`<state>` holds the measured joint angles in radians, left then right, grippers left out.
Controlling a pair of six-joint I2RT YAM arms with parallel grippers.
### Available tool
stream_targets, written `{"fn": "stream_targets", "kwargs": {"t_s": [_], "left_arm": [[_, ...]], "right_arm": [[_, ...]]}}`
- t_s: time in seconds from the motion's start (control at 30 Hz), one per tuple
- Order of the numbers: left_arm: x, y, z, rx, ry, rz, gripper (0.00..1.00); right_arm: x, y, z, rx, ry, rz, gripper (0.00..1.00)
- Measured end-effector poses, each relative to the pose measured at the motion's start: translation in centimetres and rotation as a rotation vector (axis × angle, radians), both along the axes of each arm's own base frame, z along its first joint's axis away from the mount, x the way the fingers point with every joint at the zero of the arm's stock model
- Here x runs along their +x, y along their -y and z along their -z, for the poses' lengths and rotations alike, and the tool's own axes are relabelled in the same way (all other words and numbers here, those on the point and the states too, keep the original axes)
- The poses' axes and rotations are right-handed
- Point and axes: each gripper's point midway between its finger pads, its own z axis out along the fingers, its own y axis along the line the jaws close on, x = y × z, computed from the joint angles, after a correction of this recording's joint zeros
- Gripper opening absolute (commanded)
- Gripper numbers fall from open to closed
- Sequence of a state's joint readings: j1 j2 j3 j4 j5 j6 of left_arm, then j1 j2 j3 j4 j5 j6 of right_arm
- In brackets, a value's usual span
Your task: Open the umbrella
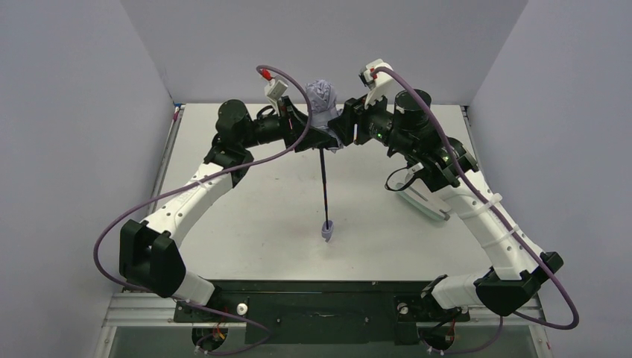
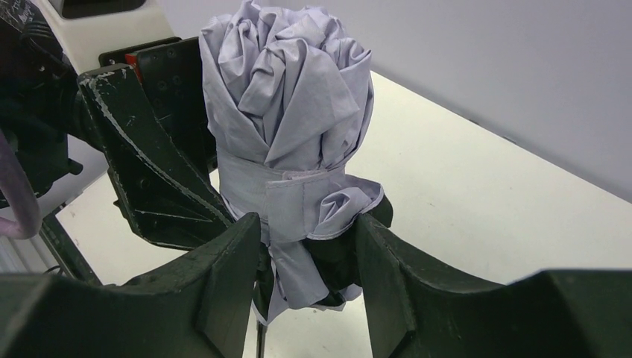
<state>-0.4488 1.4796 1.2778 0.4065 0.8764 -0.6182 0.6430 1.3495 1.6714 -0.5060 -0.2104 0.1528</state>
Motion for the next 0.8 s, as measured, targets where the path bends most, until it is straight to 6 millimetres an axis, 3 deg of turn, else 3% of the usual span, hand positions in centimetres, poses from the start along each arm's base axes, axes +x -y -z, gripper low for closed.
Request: {"fn": "stream_targets", "kwargs": {"t_s": [0.33, 0.4, 0.5, 0.53, 0.8], "left_arm": [[-0.4, 0.5, 0.7, 0.022, -0.006, 0.006, 0.0], [-0.6, 0.8, 0.8, 0.024, -0.005, 0.012, 0.0], [-0.6, 0.8, 0.9, 0.027, -0.008, 0.01, 0.0], [-0.5, 0.8, 1.0, 0.029, -0.011, 0.008, 0.0], [-0.3, 0.7, 1.1, 0.029, -0.025, -0.006, 0.0]], "right_arm": [[0.0, 0.1, -0.1, -0.002, 0.004, 0.004, 0.37], [0.0, 0.1, 0.0, -0.005, 0.001, 0.004, 0.31], [0.2, 0.4, 0.0, -0.006, 0.002, 0.011, 0.06], [0.3, 0.6, 0.0, -0.004, 0.0, 0.011, 0.01], [0.6, 1.6, 0.2, 0.042, -0.057, -0.035, 0.0]]}}
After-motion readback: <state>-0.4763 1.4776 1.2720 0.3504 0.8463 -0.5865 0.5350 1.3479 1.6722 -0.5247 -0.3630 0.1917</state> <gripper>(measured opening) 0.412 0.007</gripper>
